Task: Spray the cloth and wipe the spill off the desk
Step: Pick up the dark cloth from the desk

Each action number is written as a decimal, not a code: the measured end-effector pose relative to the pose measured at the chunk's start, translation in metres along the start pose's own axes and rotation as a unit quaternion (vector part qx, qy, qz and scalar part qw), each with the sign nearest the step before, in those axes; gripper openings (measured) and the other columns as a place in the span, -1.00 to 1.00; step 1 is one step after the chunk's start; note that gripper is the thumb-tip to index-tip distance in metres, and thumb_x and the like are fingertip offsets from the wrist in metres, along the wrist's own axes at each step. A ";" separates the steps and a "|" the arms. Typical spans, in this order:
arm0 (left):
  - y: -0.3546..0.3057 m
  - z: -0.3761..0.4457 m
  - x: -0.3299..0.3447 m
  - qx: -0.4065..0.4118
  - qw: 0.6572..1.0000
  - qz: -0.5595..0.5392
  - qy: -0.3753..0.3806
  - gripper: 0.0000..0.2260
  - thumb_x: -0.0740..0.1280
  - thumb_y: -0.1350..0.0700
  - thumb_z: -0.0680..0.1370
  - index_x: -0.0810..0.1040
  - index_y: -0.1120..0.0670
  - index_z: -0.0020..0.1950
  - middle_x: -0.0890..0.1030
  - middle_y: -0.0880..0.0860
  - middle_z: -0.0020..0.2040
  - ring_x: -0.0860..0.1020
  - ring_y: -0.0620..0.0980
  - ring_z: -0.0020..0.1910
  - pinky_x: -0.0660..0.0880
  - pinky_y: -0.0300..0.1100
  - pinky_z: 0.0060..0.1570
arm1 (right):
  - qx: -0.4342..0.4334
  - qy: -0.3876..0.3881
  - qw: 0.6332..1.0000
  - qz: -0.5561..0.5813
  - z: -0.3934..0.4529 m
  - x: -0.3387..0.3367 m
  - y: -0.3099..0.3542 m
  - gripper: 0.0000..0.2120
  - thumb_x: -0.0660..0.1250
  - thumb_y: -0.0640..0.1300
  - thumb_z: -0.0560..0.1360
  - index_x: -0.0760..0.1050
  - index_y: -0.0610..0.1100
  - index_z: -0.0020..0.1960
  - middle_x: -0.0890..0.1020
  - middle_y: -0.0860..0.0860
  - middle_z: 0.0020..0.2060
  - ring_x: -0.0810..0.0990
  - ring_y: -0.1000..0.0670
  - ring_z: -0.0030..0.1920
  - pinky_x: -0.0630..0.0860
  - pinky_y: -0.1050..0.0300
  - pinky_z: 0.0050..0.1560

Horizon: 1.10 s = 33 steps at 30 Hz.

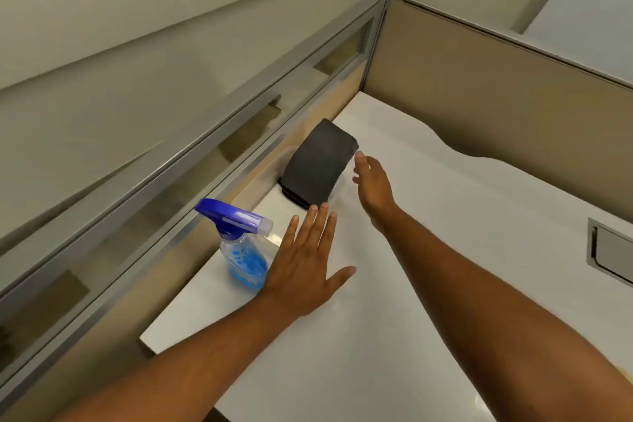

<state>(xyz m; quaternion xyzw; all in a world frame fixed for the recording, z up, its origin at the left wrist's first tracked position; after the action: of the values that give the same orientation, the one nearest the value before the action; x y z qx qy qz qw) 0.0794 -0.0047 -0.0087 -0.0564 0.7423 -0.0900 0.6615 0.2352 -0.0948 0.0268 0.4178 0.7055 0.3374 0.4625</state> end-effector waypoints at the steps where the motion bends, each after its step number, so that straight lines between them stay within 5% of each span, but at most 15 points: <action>1: 0.000 -0.001 0.000 0.001 1.000 -0.005 0.002 -0.09 -0.19 -0.54 0.54 -0.23 -0.01 0.73 -0.20 0.04 0.75 -0.17 0.11 0.73 -0.39 0.04 0.59 | 0.019 0.004 0.999 0.028 0.008 0.004 0.001 -0.35 0.05 0.31 0.70 0.18 -0.03 0.67 0.33 -0.07 0.63 0.41 -0.19 0.55 0.36 -0.25 0.55; 9: 0.006 0.002 0.008 -0.004 1.000 -0.003 -0.011 -0.07 -0.20 -0.56 0.53 -0.36 -0.03 0.70 -0.33 0.03 0.73 -0.25 0.10 0.73 -0.34 0.08 0.64 | 0.069 0.024 0.984 0.160 0.031 0.016 0.013 -0.50 0.34 0.00 0.69 0.40 -0.18 0.56 0.53 -0.08 0.48 0.54 -0.19 0.44 0.43 -0.17 0.53; 13: 0.007 0.002 0.010 -0.014 1.000 0.012 -0.009 -0.08 -0.19 -0.55 0.54 -0.35 0.00 0.71 -0.32 0.03 0.73 -0.24 0.11 0.73 -0.37 0.06 0.63 | 0.042 0.030 0.980 0.193 0.024 0.017 0.025 -0.66 0.35 -0.09 0.68 0.53 -0.17 0.43 0.63 -0.05 0.29 0.64 -0.15 0.29 0.55 -0.09 0.41; 20: 0.008 0.001 0.000 -0.050 0.998 0.025 0.012 -0.06 -0.18 -0.55 0.54 -0.38 0.01 0.70 -0.35 0.05 0.73 -0.25 0.12 0.74 -0.29 0.08 0.67 | -0.010 0.041 0.965 0.257 -0.008 -0.019 0.068 -0.68 0.32 -0.13 0.70 0.52 -0.14 0.44 0.65 -0.06 0.30 0.64 -0.16 0.28 0.61 -0.13 0.32; 24: -0.003 -0.011 -0.036 -0.062 0.987 -0.136 -0.054 -0.03 -0.12 -0.57 0.48 -0.36 -0.06 0.70 -0.35 -0.05 0.73 -0.15 0.03 0.74 -0.06 -0.03 0.68 | -0.059 0.080 0.954 0.282 -0.040 -0.065 0.091 -0.73 0.33 -0.12 0.70 0.59 -0.12 0.37 0.74 -0.04 0.20 0.72 -0.10 0.18 0.69 -0.06 0.19; 29: -0.024 -0.035 -0.095 -0.056 0.877 -0.435 -0.197 0.03 0.12 -0.68 0.33 -0.21 -0.27 0.64 -0.09 -0.10 0.77 0.04 -0.04 0.73 0.16 -0.18 0.58 | -0.081 0.140 0.939 0.305 -0.082 -0.122 0.093 -0.75 0.38 -0.11 0.66 0.65 -0.11 0.32 0.76 -0.03 0.12 0.75 -0.02 0.06 0.69 0.06 0.02; 33: -0.052 -0.031 -0.113 -0.038 0.853 -0.495 -0.162 0.05 0.44 -0.43 0.35 -0.05 -0.24 0.69 0.06 -0.08 0.76 0.17 -0.04 0.69 0.28 -0.05 0.60 | -0.080 0.182 0.939 0.281 -0.110 -0.154 0.075 -0.78 0.41 -0.08 0.65 0.70 -0.05 0.26 0.76 0.01 0.09 0.75 0.03 0.01 0.68 0.13 -0.03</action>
<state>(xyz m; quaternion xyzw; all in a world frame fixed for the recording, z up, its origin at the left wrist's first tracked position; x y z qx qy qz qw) 0.0603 -0.0311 0.1155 -0.4549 0.5017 -0.3669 0.6378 0.1876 -0.2118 0.1868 0.4919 0.6022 0.5793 0.2445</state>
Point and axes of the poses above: each hand's wrist, its own z-axis towards the middle knuckle, its own x-axis out of the palm, y = z × x, the point moved 8 cm from there along z, towards the middle knuckle
